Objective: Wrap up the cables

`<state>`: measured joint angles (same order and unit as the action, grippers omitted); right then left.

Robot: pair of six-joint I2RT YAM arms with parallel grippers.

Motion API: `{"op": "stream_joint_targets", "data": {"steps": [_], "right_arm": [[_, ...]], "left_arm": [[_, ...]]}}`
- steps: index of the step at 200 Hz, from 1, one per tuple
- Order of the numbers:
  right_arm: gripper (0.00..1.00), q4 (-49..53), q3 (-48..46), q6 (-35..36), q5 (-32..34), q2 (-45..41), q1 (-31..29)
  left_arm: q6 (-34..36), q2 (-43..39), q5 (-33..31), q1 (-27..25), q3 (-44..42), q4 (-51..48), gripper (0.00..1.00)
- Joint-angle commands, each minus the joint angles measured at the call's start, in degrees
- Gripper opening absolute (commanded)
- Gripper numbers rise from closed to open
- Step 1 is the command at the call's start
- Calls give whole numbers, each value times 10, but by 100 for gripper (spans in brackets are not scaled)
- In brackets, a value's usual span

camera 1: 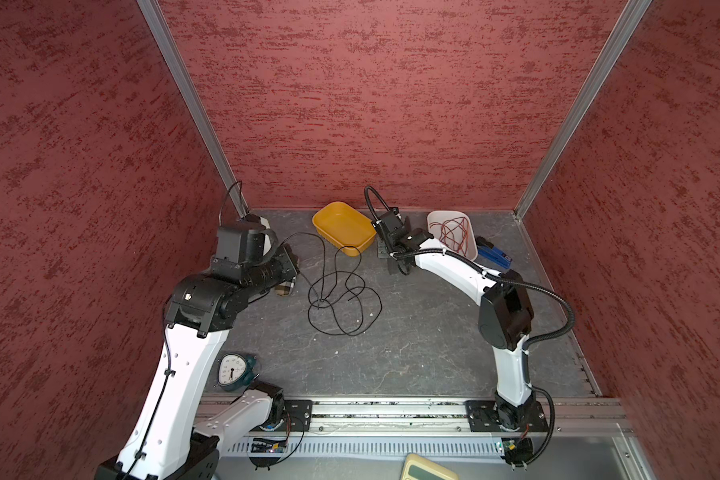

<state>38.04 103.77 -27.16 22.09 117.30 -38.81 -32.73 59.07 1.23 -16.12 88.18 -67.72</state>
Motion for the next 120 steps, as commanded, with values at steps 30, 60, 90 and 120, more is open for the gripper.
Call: {"op": "stream_joint_targets", "data": {"steps": [30, 60, 90, 120], "right_arm": [[2, -31, 30, -19, 8, 9, -3], [12, -25, 30, -18, 3, 8, -3], [23, -36, 26, -7, -7, -4, -2], [32, -57, 9, 8, -23, -27, -3]], "left_arm": [[-5, 5, 3, -9, -3, 7, 0], [-12, 4, 1, -16, -8, 10, 0], [-19, 5, -1, -29, -18, 19, 0], [-21, 8, -4, -38, -22, 24, 0]]}}
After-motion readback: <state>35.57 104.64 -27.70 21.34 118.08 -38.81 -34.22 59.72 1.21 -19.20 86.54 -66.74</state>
